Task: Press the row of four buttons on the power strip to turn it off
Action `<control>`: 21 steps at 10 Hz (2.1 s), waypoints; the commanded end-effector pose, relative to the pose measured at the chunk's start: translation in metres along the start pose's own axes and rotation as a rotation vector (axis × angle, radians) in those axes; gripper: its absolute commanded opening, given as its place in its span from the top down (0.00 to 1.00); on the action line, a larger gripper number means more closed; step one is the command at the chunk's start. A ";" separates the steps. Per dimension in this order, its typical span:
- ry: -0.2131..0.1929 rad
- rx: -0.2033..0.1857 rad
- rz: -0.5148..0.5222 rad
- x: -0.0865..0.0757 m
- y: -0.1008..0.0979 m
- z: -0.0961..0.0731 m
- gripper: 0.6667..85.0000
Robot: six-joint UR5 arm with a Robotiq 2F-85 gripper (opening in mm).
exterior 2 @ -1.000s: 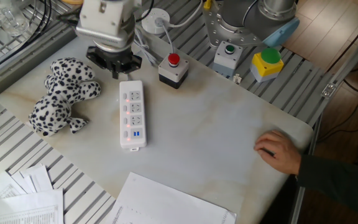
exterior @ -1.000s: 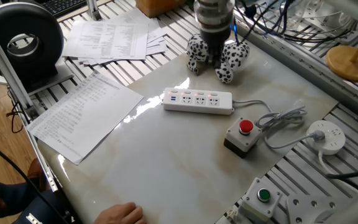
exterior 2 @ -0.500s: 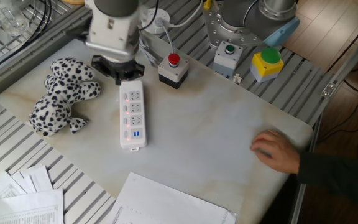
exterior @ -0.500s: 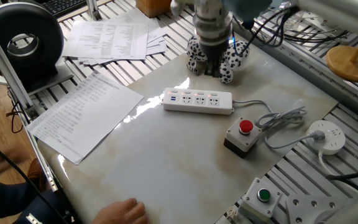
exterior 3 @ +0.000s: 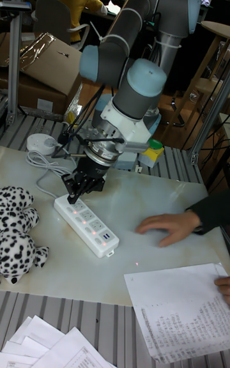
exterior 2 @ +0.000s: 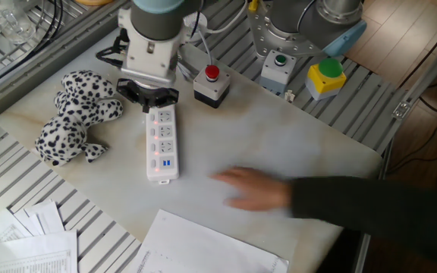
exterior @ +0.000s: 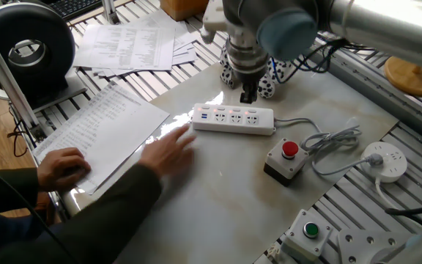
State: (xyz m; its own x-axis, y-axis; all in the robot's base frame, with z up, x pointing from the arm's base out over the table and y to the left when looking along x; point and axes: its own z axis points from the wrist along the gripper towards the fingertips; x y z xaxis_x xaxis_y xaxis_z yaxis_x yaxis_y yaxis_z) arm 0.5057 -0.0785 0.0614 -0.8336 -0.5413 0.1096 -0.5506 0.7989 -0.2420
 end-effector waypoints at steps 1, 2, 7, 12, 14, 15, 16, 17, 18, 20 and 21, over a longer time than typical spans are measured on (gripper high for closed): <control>-0.022 0.004 -0.002 0.000 0.006 0.015 1.00; -0.026 0.009 0.000 0.000 0.006 0.017 1.00; -0.042 0.027 -0.016 -0.003 -0.005 0.024 1.00; -0.046 0.043 -0.018 -0.003 -0.010 0.033 1.00; -0.047 0.043 -0.018 -0.001 -0.011 0.036 1.00; -0.052 0.041 -0.018 -0.002 -0.010 0.039 1.00; -0.054 0.041 -0.015 -0.002 -0.007 0.042 1.00; -0.047 0.049 -0.005 -0.002 -0.003 0.041 1.00; -0.028 0.074 0.008 -0.001 0.002 0.034 1.00; 0.016 0.055 0.029 -0.007 0.015 -0.012 1.00; 0.024 0.038 0.012 -0.010 0.008 -0.032 1.00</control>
State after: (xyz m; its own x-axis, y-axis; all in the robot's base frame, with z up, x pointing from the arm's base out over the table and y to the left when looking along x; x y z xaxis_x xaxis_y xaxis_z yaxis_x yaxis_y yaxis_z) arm 0.5092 -0.0729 0.0567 -0.8349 -0.5394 0.1096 -0.5452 0.7830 -0.2993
